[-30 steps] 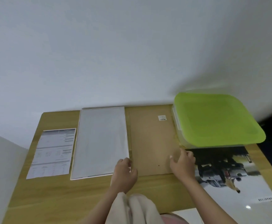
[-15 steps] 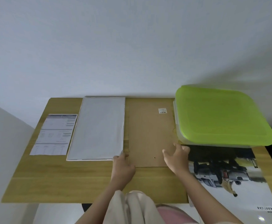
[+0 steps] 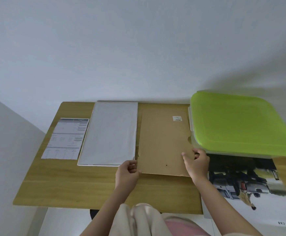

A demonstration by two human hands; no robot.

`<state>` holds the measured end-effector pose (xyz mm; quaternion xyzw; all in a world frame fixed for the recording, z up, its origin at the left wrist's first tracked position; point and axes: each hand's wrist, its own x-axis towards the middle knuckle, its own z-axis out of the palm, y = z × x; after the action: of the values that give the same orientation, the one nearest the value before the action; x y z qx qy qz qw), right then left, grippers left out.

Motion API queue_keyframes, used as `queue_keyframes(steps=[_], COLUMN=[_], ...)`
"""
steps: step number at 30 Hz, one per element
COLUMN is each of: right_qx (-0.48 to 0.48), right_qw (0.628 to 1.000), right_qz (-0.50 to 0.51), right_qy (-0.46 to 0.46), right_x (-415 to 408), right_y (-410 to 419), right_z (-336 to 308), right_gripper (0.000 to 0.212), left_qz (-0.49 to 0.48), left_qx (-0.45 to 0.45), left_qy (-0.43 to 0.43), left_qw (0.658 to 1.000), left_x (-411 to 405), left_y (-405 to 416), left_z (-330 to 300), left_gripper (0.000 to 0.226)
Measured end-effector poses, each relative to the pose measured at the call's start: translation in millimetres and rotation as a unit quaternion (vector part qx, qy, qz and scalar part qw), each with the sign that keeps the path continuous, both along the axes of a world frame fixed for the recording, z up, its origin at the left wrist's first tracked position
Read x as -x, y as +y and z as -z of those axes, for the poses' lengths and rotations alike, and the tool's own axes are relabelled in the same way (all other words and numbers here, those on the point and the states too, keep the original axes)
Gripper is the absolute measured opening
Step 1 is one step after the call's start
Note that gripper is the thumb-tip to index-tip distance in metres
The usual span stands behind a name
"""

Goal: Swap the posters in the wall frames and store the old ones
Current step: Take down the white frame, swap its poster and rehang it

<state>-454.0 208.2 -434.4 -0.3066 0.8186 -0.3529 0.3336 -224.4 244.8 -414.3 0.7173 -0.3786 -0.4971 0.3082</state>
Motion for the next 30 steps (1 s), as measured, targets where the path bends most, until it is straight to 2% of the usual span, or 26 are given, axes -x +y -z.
queue_keyframes(steps=[6, 12, 23, 30], right_qx=[0.043, 0.084, 0.099, 0.067], right_qw=[0.999, 0.996, 0.992, 0.994], right_qz=[0.015, -0.009, -0.074, -0.088], right_qy=[0.011, 0.006, -0.022, -0.015], right_x=[-23, -64, -170, -206], right_y=[9, 1, -29, -44], right_z=[-5, -7, -15, -17], right_gripper=[0.045, 0.045, 0.044, 0.048], left_qz=[0.002, -0.011, -0.096, -0.087], left_qx=[0.052, 0.085, 0.063, 0.054], left_qy=[-0.001, -0.025, -0.028, -0.035], left_qw=[0.999, 0.996, 0.993, 0.994], left_x=[-20, -59, -159, -197], left_y=[-3, -1, 0, -26], left_z=[-13, -18, -26, -25], left_gripper=[0.028, 0.035, 0.038, 0.034])
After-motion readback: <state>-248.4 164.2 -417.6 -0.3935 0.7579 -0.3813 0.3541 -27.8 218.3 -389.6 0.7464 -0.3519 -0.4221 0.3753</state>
